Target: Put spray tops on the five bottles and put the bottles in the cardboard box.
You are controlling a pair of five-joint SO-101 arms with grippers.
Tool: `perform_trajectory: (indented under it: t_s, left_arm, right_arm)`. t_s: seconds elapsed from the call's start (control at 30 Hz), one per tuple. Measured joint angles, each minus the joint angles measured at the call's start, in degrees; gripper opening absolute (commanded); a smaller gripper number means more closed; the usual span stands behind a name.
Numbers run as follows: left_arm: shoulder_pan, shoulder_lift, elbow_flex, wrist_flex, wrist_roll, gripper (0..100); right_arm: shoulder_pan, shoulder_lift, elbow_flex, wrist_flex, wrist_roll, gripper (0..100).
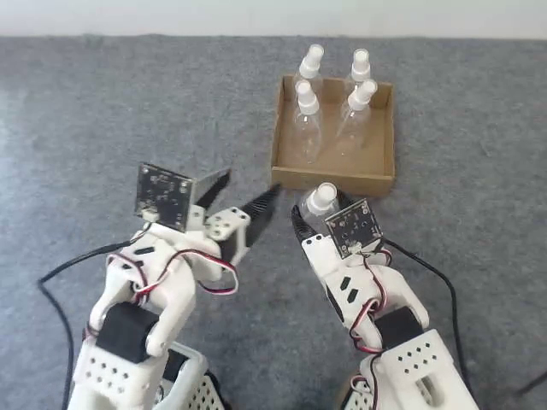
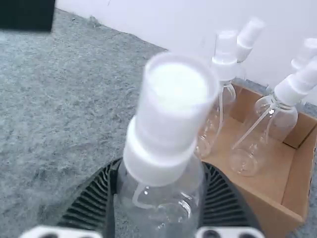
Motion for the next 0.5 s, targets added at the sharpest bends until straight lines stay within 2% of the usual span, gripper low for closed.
perform_trajectory:
  t_s: [0.17, 0.37, 0.5]
  left_arm:
    - [-7.6, -5.8, 8.4, -0.4, 0.0, 25]
    - [-16.3, -18.2, 20.7, -5.4, 0.0, 25]
    - [-18.4, -27.6, 27.8, -6.5, 0.0, 25]
  right_arm:
    - [0.0, 0.0, 0.0, 0.0, 0.0, 6.9]
    - [0.0, 0.0, 0.0, 0.0, 0.0, 6.9]
    - [0.0, 0.0, 0.0, 0.0, 0.0, 6.9]
